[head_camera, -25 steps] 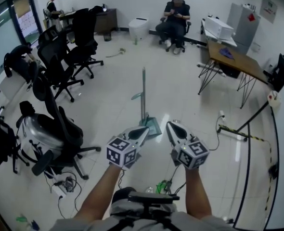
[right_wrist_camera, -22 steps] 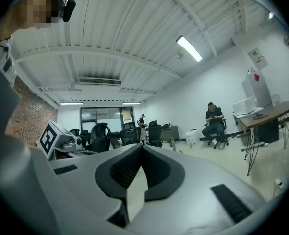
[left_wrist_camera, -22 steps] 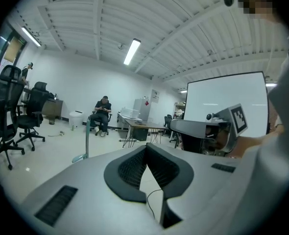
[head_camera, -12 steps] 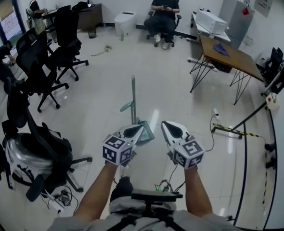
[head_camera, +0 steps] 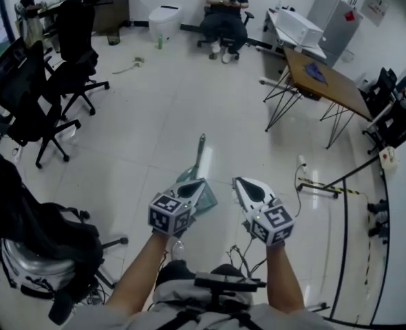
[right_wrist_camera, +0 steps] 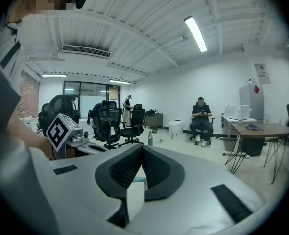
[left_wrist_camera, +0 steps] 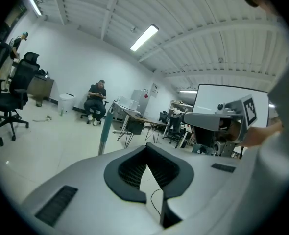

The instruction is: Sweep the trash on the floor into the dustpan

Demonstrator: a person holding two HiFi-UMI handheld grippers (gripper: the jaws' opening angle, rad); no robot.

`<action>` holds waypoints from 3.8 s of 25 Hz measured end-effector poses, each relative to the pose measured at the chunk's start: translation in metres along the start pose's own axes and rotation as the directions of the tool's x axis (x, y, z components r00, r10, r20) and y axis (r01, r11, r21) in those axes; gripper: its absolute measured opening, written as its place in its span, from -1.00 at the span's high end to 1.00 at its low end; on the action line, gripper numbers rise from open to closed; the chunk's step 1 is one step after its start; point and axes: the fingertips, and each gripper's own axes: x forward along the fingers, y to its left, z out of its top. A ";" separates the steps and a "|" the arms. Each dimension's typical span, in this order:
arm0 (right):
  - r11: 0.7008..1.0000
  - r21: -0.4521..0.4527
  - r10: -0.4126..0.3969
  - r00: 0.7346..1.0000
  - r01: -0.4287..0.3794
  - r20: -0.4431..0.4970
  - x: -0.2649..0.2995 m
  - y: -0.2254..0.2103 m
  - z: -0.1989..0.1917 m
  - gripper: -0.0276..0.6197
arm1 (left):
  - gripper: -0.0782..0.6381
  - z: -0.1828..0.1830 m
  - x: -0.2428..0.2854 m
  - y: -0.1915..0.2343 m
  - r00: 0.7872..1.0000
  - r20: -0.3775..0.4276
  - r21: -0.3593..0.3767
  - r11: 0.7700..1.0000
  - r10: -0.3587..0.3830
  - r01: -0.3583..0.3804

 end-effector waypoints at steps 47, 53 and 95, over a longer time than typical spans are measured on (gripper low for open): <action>0.940 0.136 0.338 0.909 -0.313 -0.244 0.178 -0.054 -0.083 0.44 | 0.46 -0.153 0.137 0.161 0.800 -0.575 0.205 0.977 0.172 -0.062; 0.898 0.140 0.436 0.887 -0.417 -0.153 0.182 -0.031 -0.046 0.37 | 0.47 -0.126 0.121 0.145 0.805 -0.578 0.204 0.979 0.137 -0.021; 0.988 0.010 0.151 0.986 -0.152 0.068 0.096 -0.116 0.038 0.68 | 0.49 -0.031 0.047 0.125 0.864 -0.442 0.189 0.967 0.240 -0.171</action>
